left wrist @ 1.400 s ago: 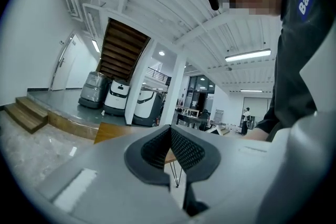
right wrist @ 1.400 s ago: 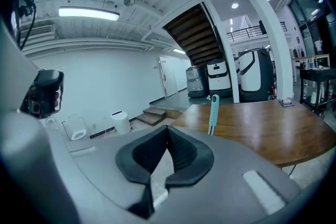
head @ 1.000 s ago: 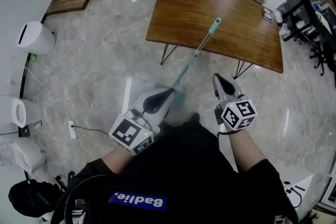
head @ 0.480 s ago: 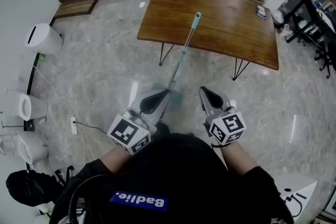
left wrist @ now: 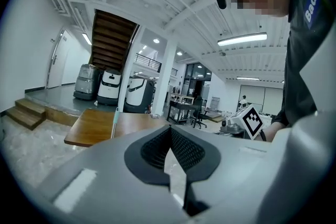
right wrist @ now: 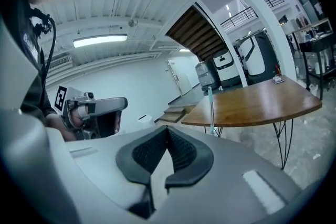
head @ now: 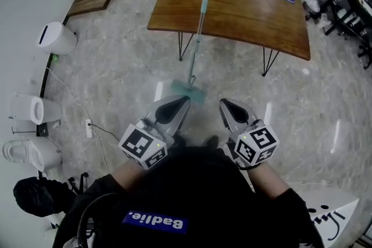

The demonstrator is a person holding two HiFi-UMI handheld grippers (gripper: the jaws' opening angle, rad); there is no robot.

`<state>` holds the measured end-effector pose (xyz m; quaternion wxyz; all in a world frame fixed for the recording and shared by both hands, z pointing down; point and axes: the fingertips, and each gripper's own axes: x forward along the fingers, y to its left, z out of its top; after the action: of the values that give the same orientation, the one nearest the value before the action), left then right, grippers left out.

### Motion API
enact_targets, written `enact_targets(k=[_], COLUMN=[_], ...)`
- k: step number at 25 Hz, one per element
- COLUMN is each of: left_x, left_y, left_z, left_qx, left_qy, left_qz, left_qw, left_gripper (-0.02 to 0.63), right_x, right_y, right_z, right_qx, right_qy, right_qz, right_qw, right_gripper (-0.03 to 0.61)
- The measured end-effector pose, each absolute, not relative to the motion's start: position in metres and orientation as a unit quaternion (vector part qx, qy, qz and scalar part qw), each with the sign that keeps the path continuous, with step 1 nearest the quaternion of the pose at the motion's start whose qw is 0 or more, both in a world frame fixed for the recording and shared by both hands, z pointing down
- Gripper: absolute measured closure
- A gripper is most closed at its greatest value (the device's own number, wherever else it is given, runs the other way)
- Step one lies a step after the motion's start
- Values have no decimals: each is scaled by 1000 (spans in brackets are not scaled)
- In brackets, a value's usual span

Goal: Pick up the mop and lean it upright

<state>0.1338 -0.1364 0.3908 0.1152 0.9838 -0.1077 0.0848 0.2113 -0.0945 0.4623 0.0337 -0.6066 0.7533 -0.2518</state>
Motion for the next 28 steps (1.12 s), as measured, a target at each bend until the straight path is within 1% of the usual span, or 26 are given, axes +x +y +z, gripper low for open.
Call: enact_targets(k=[8,12,17,20,28], left_x=[115,87,48,34,12], left_y=[-118,-114,-111,-118,-125], left_z=[370,359,348,352,353], left_qx=[990,993,995,994,995], left_qy=[-62,-35,-3,9,21], left_qz=[72,57,37,26,24], left_qw=[102,101,96,107,97], left_gripper=[597,597,597,597,597], right_x=[174,141,97,76,51], right_y=[-81,-84,-91,-96,-102], right_z=[426,406,386,382,370], right_qx=[-622,-635,-649,-655,-662], right_qy=[749,742,738,734,732], right_qz=[-226,-211,-185,-179,-155], right_qw=[37,38,23,21,31], right_gripper=[574,574,574,575,575])
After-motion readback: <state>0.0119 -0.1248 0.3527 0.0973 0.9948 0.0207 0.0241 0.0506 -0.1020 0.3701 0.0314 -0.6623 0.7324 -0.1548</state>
